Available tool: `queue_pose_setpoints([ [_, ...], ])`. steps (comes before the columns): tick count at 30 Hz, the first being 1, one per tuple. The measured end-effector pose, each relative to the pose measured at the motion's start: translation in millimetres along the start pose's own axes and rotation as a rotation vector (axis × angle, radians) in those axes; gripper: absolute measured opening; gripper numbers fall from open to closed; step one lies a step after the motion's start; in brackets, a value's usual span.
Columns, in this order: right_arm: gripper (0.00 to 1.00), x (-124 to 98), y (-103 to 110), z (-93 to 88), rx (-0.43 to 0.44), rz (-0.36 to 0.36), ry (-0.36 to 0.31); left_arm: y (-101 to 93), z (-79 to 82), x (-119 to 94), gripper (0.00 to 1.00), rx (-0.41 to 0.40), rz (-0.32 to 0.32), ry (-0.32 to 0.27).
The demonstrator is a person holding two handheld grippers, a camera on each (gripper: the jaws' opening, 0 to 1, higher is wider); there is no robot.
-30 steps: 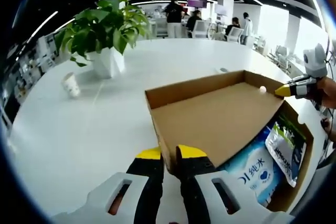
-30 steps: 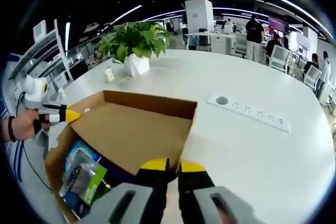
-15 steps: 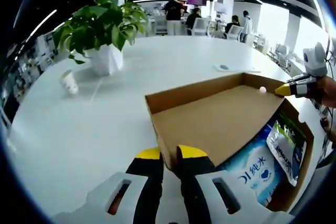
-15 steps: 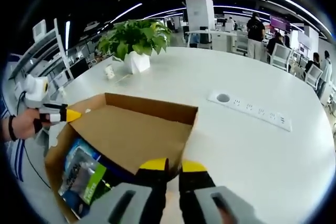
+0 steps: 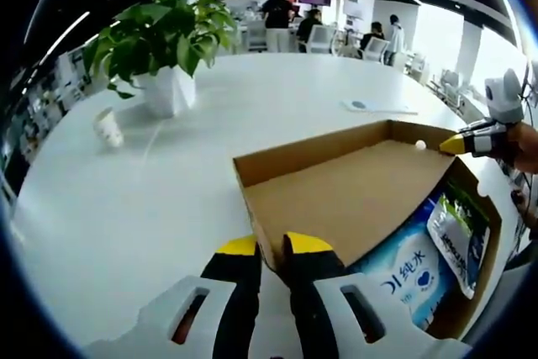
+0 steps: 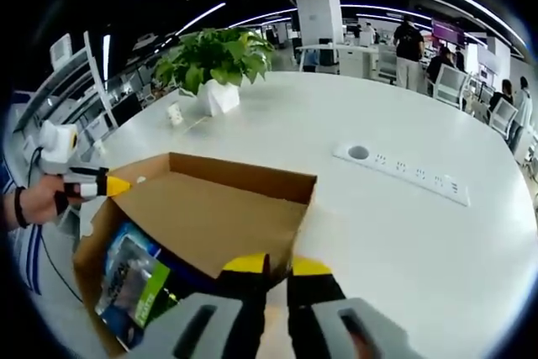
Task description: Operate the shoe box by opening the lid, removing the specified soft item, and placing it in the target area until the item is outside and the box remains undamaged.
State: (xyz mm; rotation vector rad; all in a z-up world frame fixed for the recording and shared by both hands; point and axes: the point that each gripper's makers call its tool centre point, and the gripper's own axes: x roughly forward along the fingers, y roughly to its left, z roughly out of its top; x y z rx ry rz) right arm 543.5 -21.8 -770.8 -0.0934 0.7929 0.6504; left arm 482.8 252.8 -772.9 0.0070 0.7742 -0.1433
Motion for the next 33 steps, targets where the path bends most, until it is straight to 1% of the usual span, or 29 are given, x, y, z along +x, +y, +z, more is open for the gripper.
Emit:
queue_pose_setpoints([
  [13,0.04,-0.4,0.2,-0.8,0.029,-0.001,0.001,0.1,-0.4,0.0,0.10,-0.002,-0.004,0.005],
  [17,0.04,-0.1,1.8,-4.2,0.021,0.002,0.014,0.8,-0.2,0.3,0.10,-0.005,-0.009,0.003],
  [24,0.05,-2.9,2.3,-4.0,0.028,0.007,0.009,0.6,-0.6,-1.3,0.11,0.001,-0.020,0.003],
  [27,0.07,-4.9,4.9,-3.9,0.038,0.016,0.005,-0.2,-1.1,-5.4,0.12,0.000,-0.018,0.005],
  [31,0.12,-10.1,9.5,-5.5,0.023,0.030,0.000,0.9,-3.4,-11.7,0.14,-0.024,-0.017,0.003],
  [33,0.13,-12.9,9.6,-6.2,0.030,0.036,-0.004,2.3,-4.9,-14.6,0.15,-0.028,-0.013,0.002],
])
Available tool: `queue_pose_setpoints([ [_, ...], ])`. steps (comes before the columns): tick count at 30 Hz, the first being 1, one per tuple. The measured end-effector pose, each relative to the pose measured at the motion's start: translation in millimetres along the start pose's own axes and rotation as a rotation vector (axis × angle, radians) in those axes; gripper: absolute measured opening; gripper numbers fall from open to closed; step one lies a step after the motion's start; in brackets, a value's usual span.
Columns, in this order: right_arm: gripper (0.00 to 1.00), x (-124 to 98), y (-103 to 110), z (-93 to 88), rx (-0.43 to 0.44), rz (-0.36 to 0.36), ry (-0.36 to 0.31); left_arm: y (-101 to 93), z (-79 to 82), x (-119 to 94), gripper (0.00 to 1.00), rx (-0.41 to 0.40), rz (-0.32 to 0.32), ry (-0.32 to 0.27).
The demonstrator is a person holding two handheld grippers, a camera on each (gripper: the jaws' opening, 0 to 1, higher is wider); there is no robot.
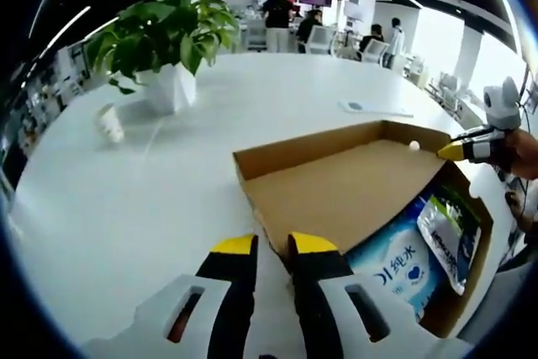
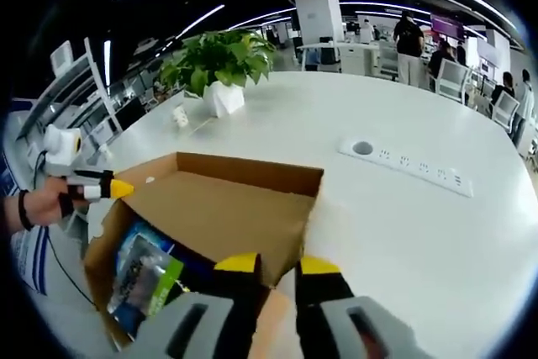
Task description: Operate the shoe box by opening the lid, removing the specified soft item, and placing it in the target area until the item is outside and the box remains undamaged.
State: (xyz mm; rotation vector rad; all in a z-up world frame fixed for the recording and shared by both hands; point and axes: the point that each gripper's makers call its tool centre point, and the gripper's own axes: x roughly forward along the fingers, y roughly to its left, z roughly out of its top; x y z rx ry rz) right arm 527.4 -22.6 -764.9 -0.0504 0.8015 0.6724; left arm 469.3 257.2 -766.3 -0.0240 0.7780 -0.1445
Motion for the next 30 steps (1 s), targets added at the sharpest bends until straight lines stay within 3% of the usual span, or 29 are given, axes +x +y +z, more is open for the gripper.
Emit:
queue_pose_setpoints([
  [9,0.20,-19.5,10.7,0.1,0.000,0.025,-0.030,0.5,-6.1,-17.3,0.19,-0.026,0.017,-0.005],
  [12,0.21,-25.6,11.6,-1.7,0.012,0.028,-0.037,-0.6,-6.6,-23.9,0.20,-0.089,0.003,-0.026],
  [30,0.24,-62.5,9.6,-16.0,0.067,0.020,-0.086,-12.4,-8.1,-56.3,0.24,-0.082,-0.016,-0.069],
])
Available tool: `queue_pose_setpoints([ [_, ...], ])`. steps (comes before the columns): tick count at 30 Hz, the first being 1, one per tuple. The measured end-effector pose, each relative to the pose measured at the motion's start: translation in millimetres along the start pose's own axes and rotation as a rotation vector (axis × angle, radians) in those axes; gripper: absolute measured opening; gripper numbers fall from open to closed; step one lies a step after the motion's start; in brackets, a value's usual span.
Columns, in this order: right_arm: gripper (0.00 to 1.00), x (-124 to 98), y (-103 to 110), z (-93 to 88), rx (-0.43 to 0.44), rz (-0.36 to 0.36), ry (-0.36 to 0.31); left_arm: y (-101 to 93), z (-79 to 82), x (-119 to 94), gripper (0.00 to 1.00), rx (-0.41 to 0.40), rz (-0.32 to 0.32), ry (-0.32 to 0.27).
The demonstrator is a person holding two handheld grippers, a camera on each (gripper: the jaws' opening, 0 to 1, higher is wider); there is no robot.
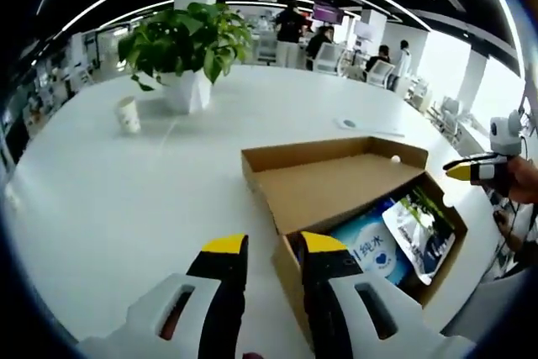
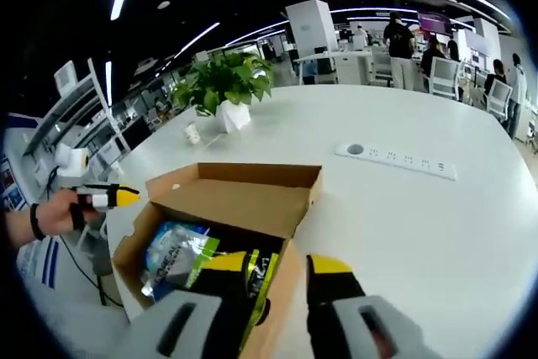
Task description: Operate the shoe box by opening the lid, removing the specified soft item, and placing it in the target area until the item is outside and the box remains undamaged.
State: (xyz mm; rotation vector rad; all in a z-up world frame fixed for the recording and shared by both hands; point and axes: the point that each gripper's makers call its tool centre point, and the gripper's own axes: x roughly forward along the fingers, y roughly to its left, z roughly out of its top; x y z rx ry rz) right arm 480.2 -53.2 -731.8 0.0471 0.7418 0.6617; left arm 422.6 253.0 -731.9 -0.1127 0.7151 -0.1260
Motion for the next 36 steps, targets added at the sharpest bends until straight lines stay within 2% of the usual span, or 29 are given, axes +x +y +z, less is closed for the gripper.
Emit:
queue_pose_setpoints([
  [7,0.27,-12.6,-4.6,-13.3,0.018,0.001,-0.012,-9.2,-2.6,-2.2,0.26,0.003,-0.022,-0.006],
  [11,0.28,-20.4,-3.3,-21.5,0.086,0.011,-0.048,-20.0,-5.3,-3.2,0.27,0.013,-0.046,-0.006],
  [16,0.31,-27.2,-1.5,-35.0,0.091,0.011,-0.044,-29.8,-8.8,-2.6,0.28,0.022,-0.060,-0.001],
  [24,0.33,-43.2,-5.7,-52.5,0.089,0.008,-0.041,-42.5,-20.2,-2.7,0.29,0.032,-0.082,0.017],
  [36,0.36,-69.0,-8.3,-80.4,0.171,-0.026,-0.094,-62.1,-40.6,-3.1,0.31,0.045,-0.111,0.057],
])
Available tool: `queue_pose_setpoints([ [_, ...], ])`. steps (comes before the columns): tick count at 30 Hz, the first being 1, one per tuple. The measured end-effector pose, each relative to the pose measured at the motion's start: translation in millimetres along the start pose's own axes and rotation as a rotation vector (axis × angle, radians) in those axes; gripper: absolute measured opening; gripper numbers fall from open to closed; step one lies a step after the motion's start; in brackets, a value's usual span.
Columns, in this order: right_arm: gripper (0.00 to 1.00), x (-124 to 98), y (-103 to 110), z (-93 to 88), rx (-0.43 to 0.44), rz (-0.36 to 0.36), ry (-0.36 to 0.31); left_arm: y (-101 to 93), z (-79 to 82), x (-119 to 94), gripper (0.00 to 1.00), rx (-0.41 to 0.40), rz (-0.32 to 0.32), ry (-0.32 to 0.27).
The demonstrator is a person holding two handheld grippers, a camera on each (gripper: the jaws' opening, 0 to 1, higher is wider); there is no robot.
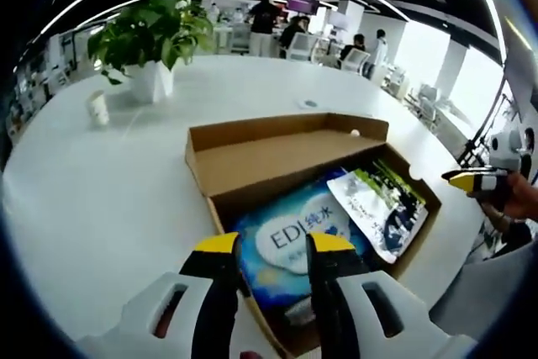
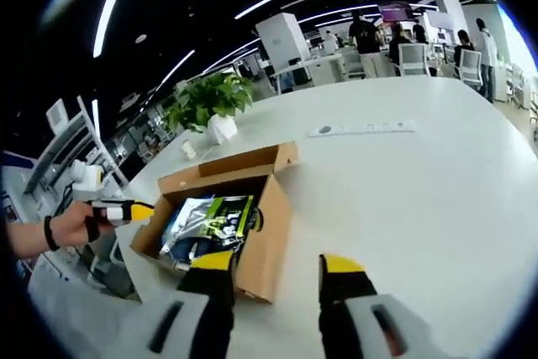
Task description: Operate the shoe box by opening the lid, removing the specified soft item, and placing it in the target area until the item is outside and the box remains undamaged.
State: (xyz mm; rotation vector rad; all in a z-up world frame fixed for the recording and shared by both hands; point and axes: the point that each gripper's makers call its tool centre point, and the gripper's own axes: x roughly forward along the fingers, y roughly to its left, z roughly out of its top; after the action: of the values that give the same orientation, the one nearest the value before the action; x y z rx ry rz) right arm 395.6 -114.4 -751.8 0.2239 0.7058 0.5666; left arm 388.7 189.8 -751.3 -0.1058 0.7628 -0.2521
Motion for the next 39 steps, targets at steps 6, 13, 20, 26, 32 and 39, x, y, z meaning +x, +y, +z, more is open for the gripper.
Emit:
queue_pose_setpoints([
  [6,0.37,-10.4,-10.1,-13.5,0.043,-0.014,-0.008,-10.3,-13.9,0.3,0.31,-0.003,-0.016,0.015],
  [13,0.39,-22.6,-15.8,-17.6,0.059,-0.020,-0.027,-20.9,-21.2,2.5,0.31,0.011,-0.037,0.025],
  [20,0.40,-28.8,-12.7,-23.1,0.073,-0.013,-0.035,-36.7,-17.2,4.8,0.32,0.035,-0.056,0.022],
  [26,0.41,-30.2,-9.1,-16.0,0.077,-0.003,-0.057,-41.7,-18.6,7.1,0.32,0.033,-0.062,0.030],
  [32,0.42,-30.5,-5.4,-12.8,0.085,0.011,-0.070,-47.0,-20.2,5.6,0.32,0.023,-0.062,0.033],
  [39,0.44,-28.9,2.8,-9.9,0.078,0.030,-0.080,-54.8,-20.0,5.0,0.31,0.013,-0.073,0.024],
])
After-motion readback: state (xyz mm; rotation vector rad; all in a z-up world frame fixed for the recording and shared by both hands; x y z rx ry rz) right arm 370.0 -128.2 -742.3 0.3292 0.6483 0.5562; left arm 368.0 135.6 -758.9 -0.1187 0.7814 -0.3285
